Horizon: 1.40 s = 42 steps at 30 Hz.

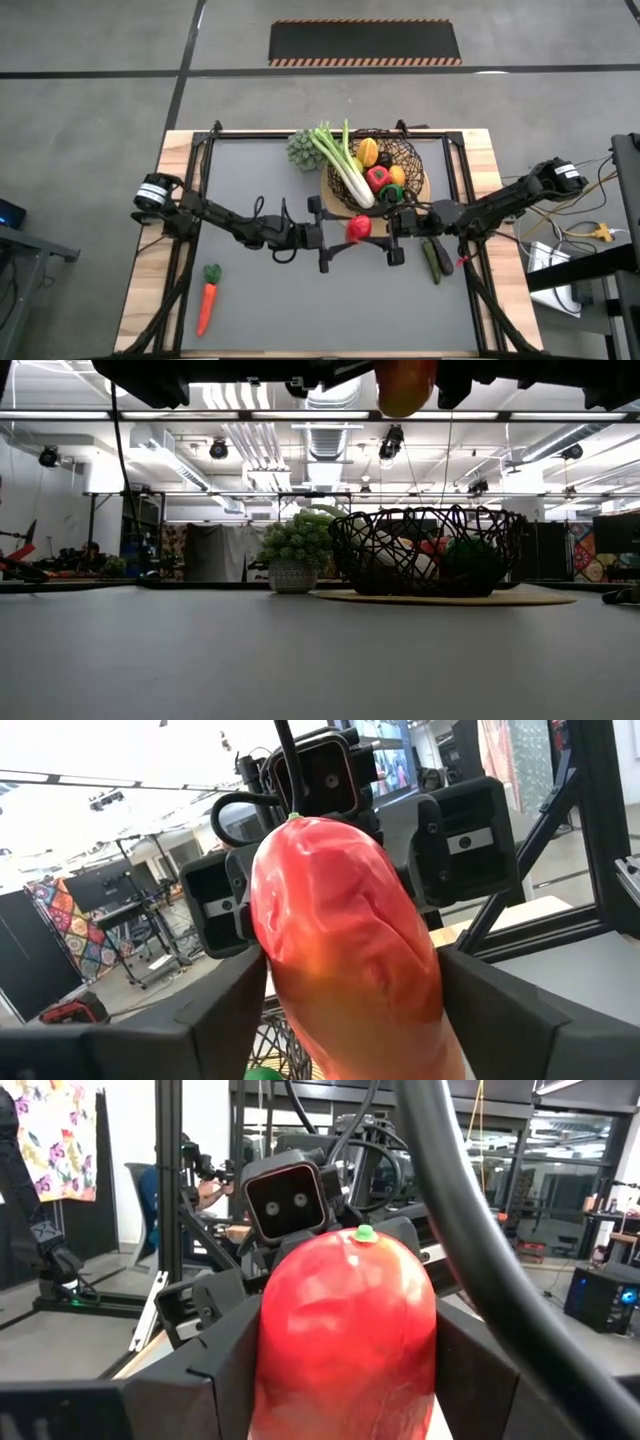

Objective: Build produce basket
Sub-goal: Put the red mango into the black wire basket

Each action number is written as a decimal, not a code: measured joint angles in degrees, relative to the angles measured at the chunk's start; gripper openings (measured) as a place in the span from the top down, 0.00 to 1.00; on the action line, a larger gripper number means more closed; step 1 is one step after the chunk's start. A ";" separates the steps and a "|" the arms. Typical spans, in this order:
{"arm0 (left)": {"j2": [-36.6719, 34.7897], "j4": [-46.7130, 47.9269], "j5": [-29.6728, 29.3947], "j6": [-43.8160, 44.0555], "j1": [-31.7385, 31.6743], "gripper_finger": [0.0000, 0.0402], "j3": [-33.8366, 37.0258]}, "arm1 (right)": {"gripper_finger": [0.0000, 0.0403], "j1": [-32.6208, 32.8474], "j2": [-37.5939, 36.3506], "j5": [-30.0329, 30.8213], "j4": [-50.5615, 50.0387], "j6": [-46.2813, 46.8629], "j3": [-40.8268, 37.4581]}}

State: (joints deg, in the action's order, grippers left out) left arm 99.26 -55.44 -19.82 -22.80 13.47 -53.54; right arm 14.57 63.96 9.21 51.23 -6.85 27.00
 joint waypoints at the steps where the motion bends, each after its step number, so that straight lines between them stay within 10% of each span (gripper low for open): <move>1: 0.00 0.04 -0.10 0.03 0.00 0.32 0.00 | 0.45 0.00 0.00 0.00 -0.08 0.00 0.00; 16: -3.69 13.42 -6.91 -0.09 0.01 0.22 0.20 | 0.44 0.00 -0.11 6.73 -3.53 0.87 0.00; 23: -7.96 22.05 -12.14 -0.03 0.13 0.22 0.42 | 0.44 0.00 -0.55 22.71 -9.55 0.83 1.82; 32: -10.09 23.45 -14.18 0.04 0.13 0.22 0.53 | 0.44 -3.53 -0.48 42.61 -36.59 2.59 12.10; 42: -10.10 23.49 -14.18 1.43 0.15 0.22 0.57 | 0.44 -19.47 -0.48 36.78 -79.35 20.68 25.09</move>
State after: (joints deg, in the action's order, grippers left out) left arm 89.17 -31.95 -34.00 -21.37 13.63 -52.97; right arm -4.90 63.48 46.00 -28.12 13.83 52.10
